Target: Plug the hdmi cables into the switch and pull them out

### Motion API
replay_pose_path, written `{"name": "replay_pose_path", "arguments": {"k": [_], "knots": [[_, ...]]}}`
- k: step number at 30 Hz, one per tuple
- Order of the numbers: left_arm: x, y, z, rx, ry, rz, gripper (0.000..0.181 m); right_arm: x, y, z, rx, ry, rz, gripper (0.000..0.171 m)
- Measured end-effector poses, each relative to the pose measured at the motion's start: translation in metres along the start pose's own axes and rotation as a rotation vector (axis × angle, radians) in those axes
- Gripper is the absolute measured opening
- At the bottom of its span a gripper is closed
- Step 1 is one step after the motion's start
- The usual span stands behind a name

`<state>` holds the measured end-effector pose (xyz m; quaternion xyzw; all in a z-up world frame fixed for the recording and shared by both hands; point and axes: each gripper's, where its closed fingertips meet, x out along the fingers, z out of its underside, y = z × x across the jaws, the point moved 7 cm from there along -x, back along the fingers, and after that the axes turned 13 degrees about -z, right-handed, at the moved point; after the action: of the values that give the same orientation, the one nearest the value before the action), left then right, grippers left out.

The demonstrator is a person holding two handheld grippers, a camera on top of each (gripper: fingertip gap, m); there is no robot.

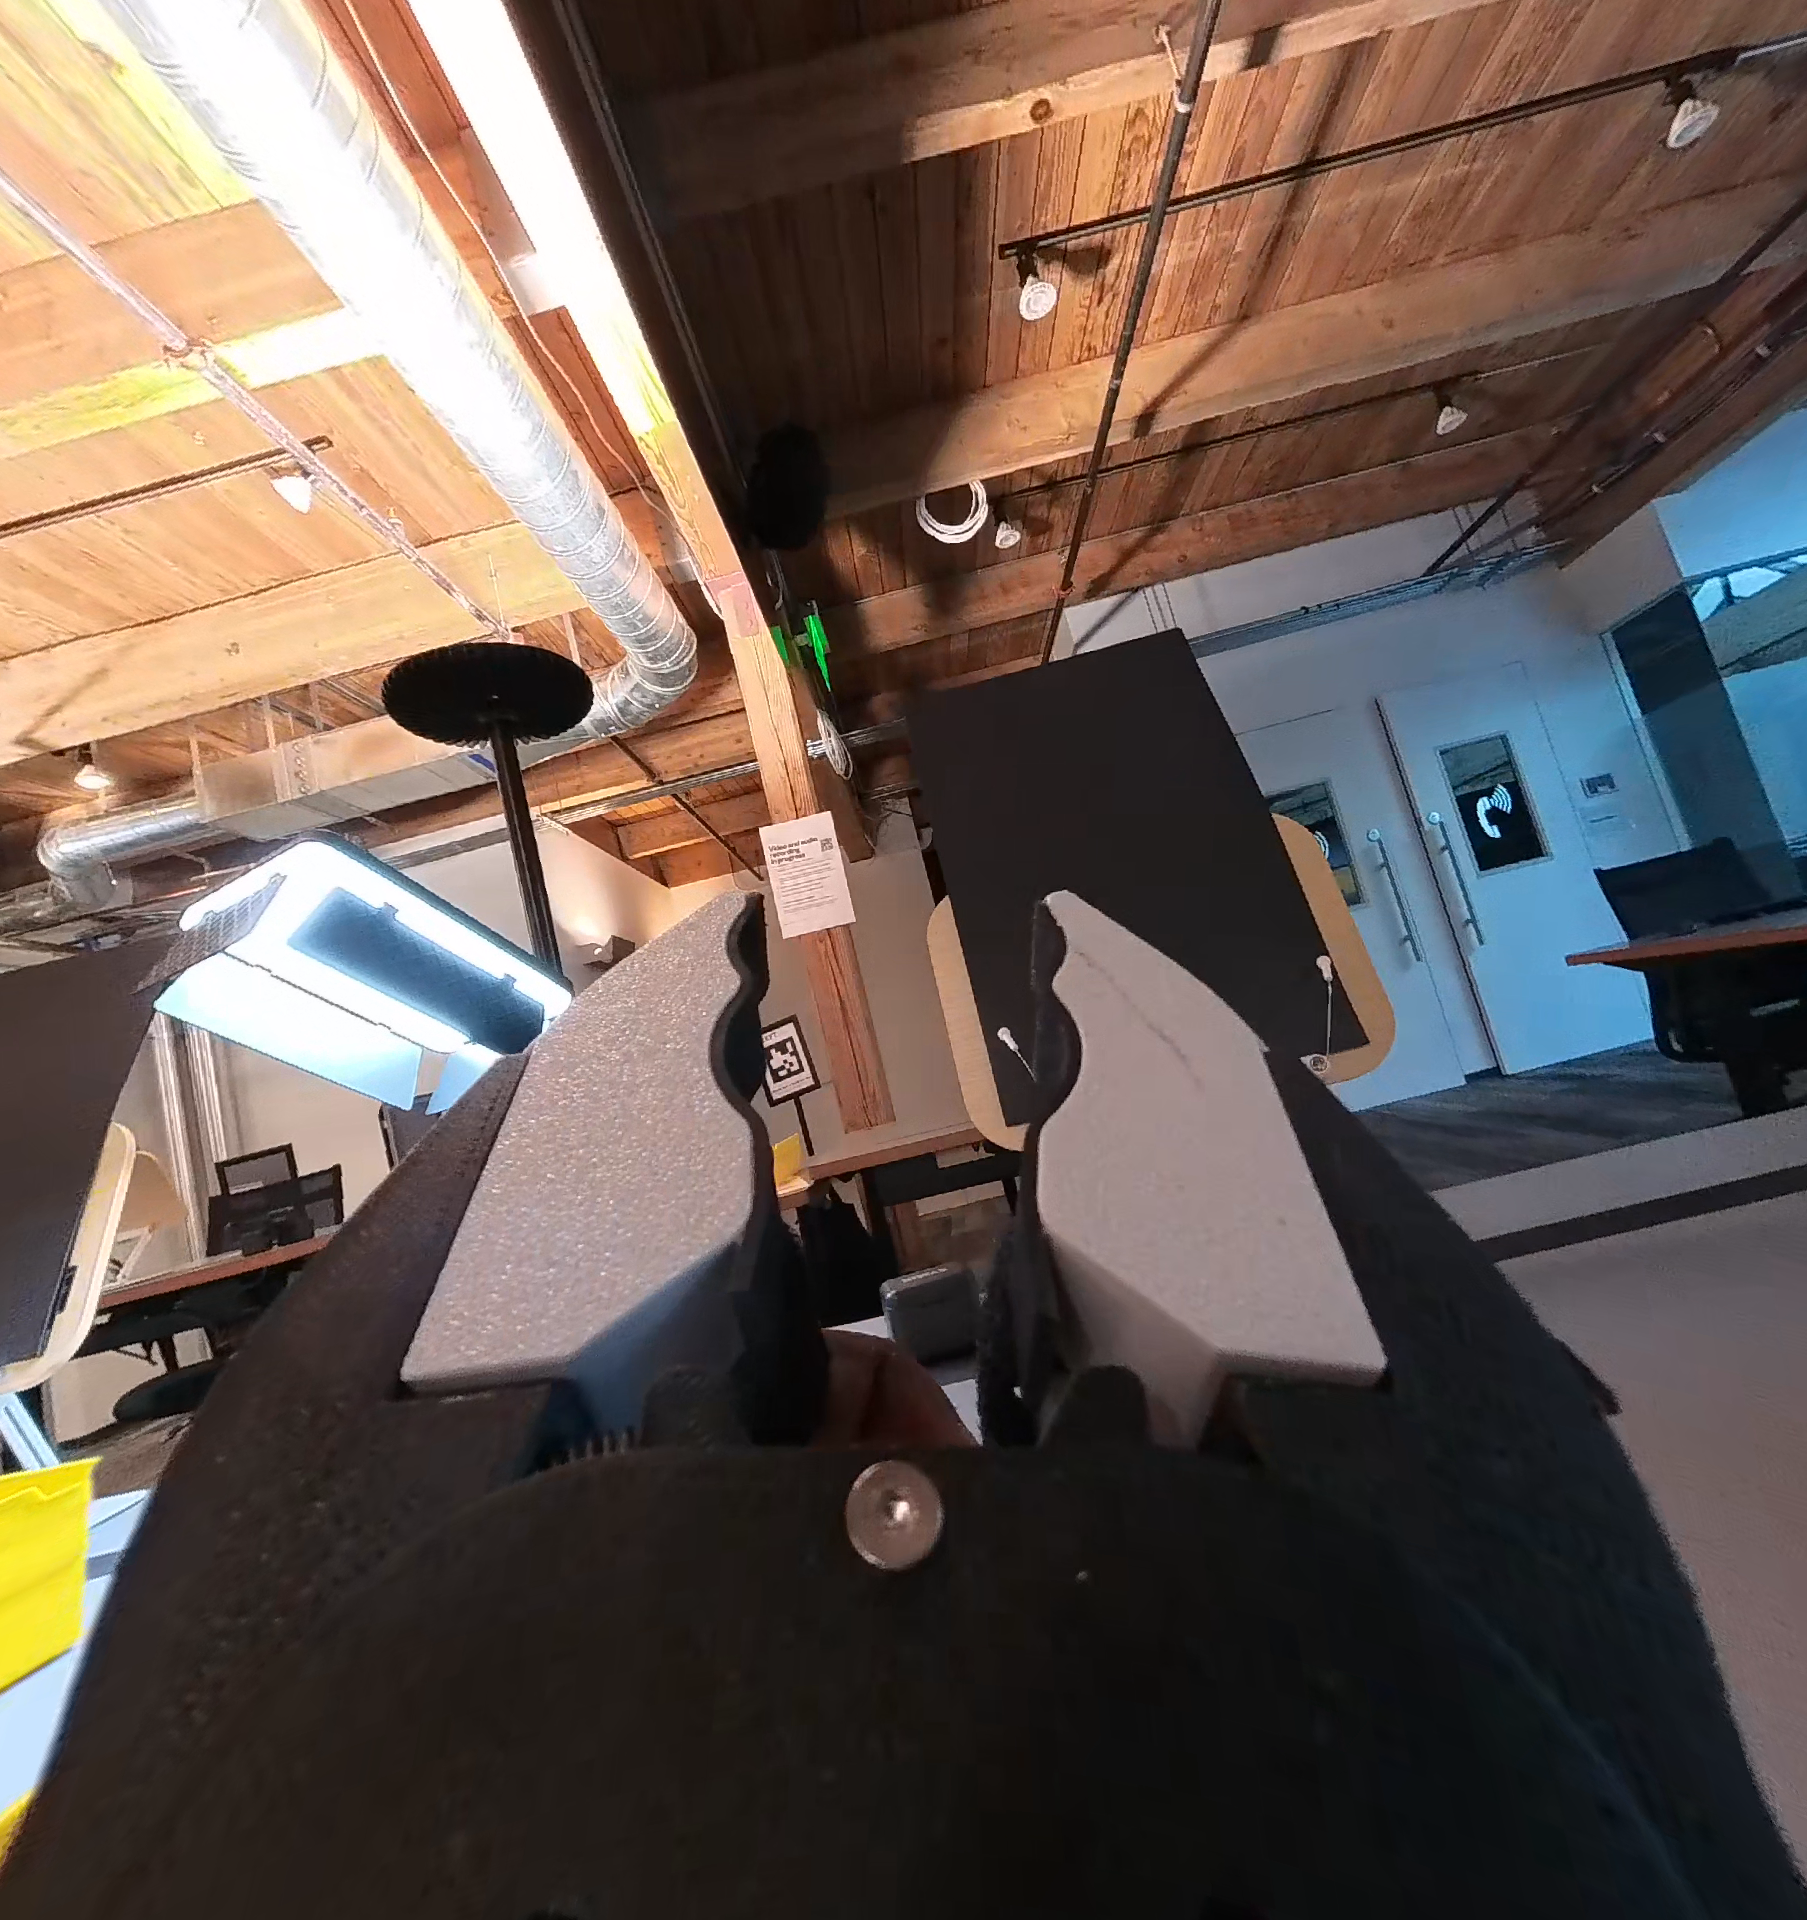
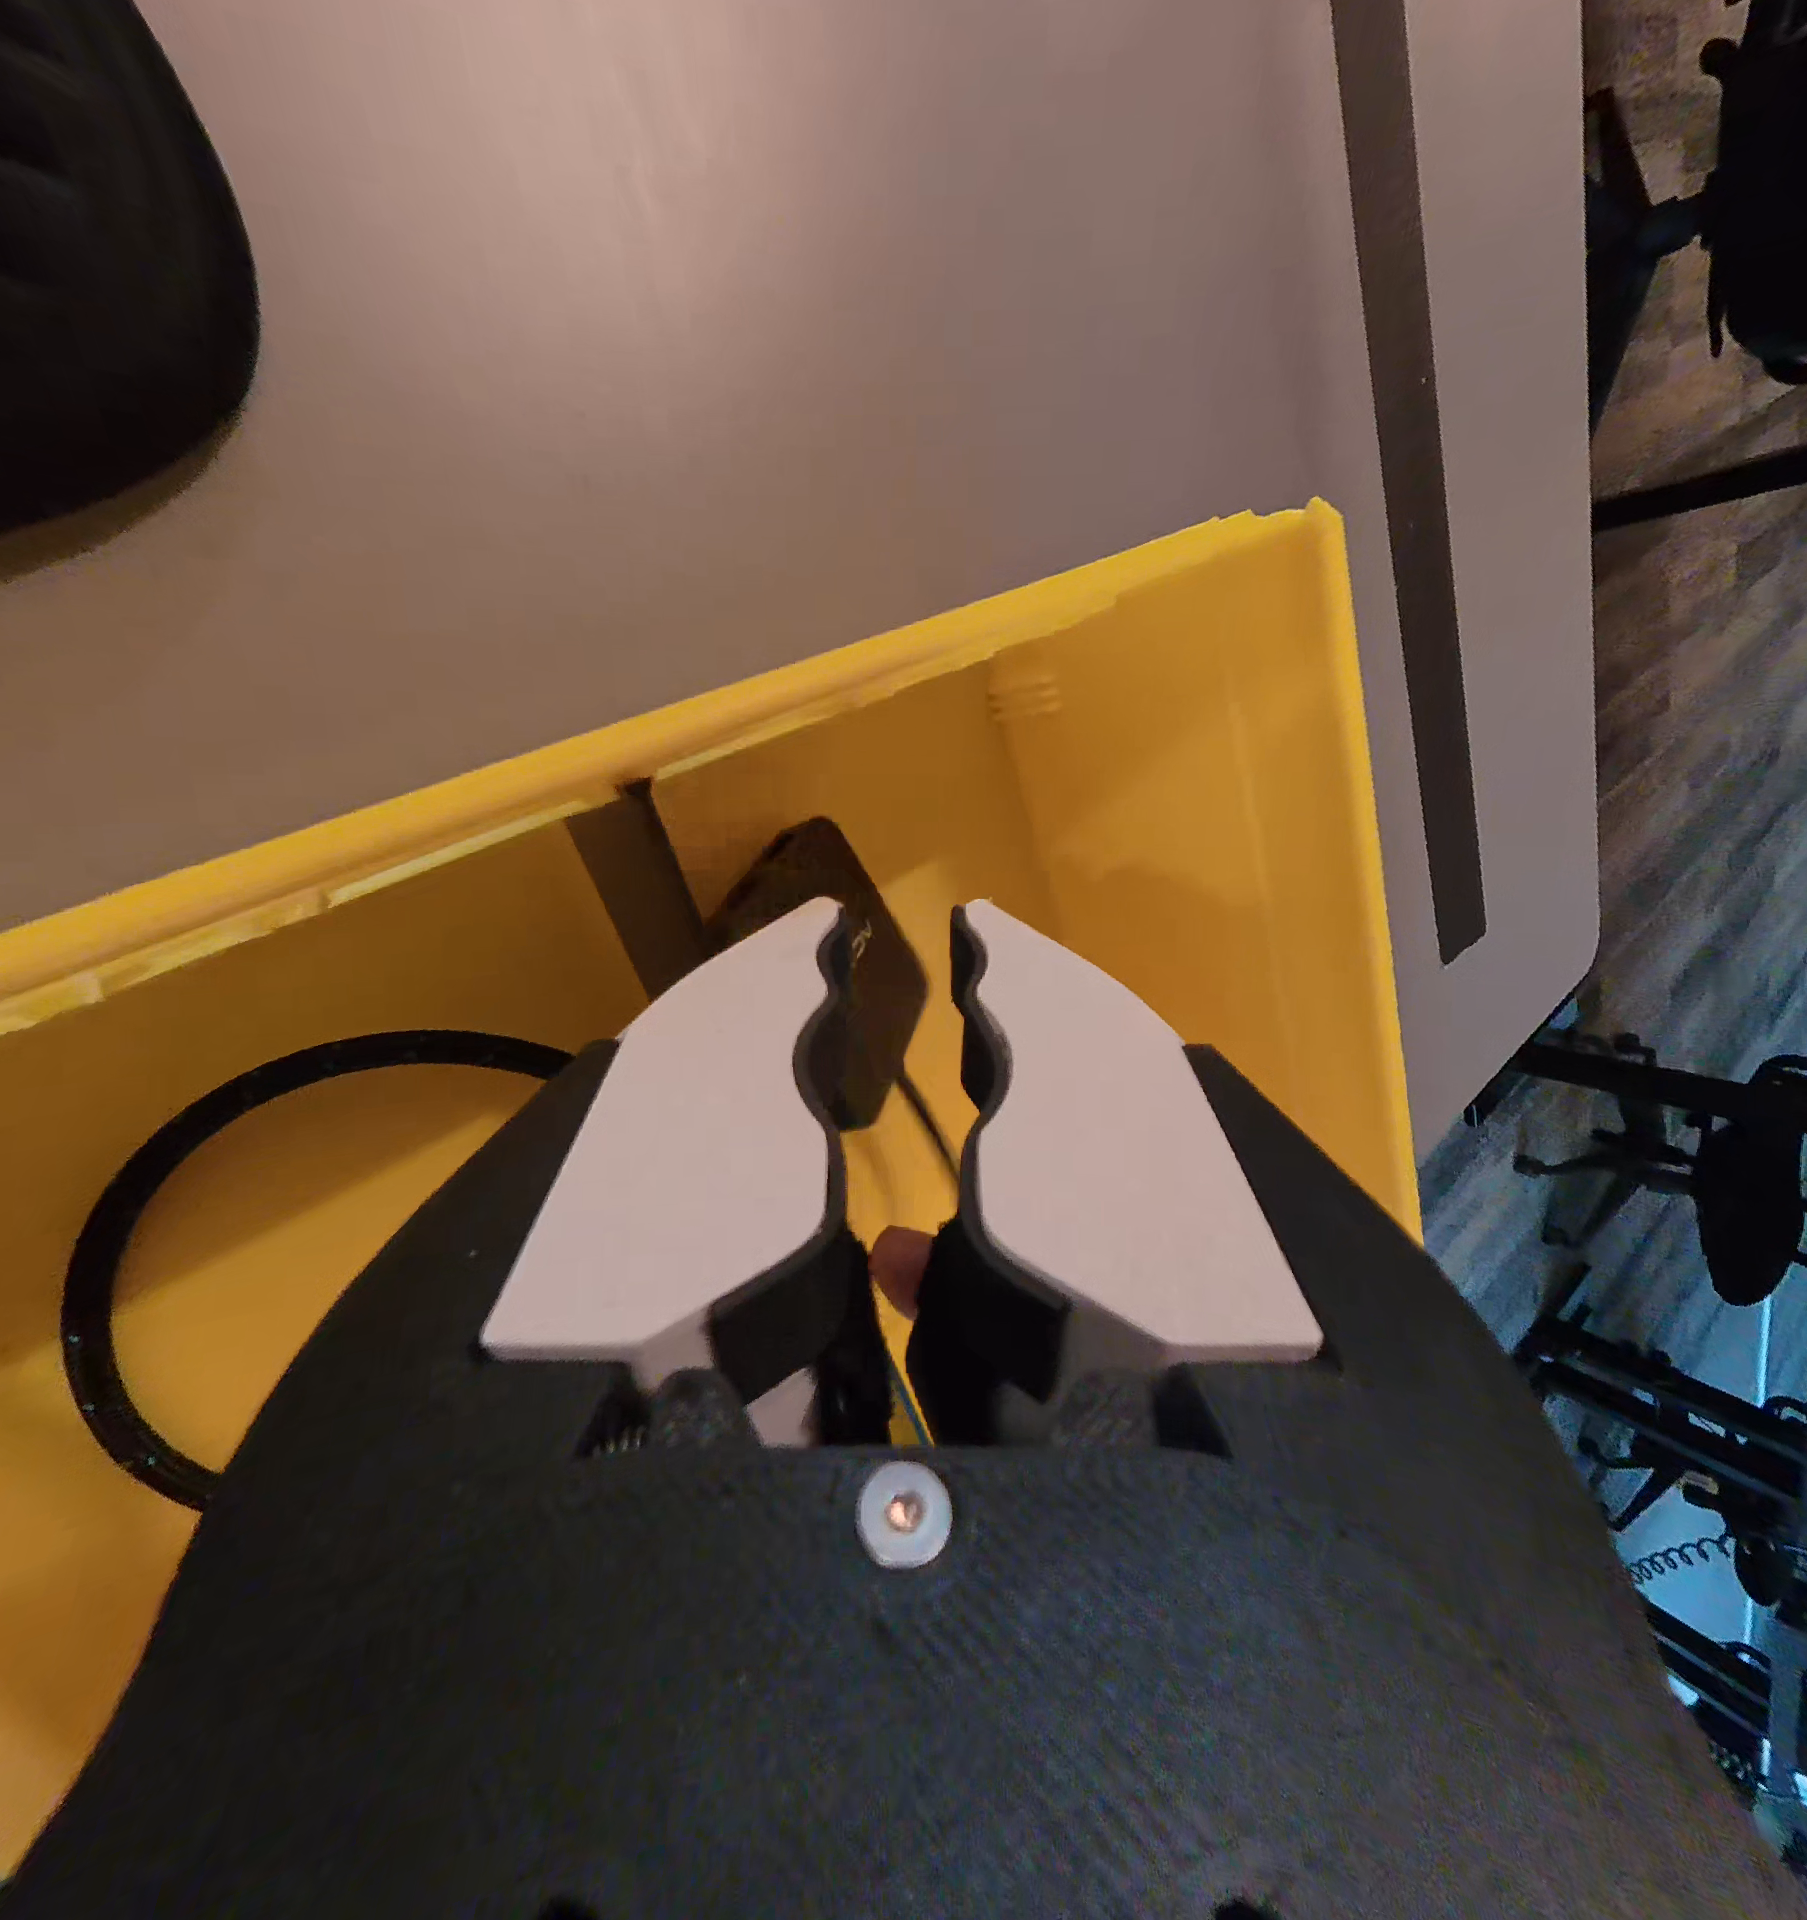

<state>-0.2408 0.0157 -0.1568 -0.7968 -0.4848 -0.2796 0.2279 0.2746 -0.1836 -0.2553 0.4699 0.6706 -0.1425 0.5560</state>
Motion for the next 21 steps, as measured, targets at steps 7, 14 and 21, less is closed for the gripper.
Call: {"name": "replay_pose_path", "arguments": {"k": [7, 14, 21], "knots": [[0.000, -0.001, 0.001, 0.015, -0.003, -0.003, 0.048, -0.015, 0.000, -0.001, -0.034, -0.015, 0.171, 0.023], [0.003, -0.022, 0.004, 0.070, -0.063, -0.065, 0.048, -0.085, -0.046, -0.055, -0.015, 0.538, 0.565, 0.039], [-0.010, -0.091, -0.012, -0.208, 0.024, -0.318, 0.046, -0.099, -0.141, -0.132, 0.048, 1.212, 0.344, 0.053]]}}
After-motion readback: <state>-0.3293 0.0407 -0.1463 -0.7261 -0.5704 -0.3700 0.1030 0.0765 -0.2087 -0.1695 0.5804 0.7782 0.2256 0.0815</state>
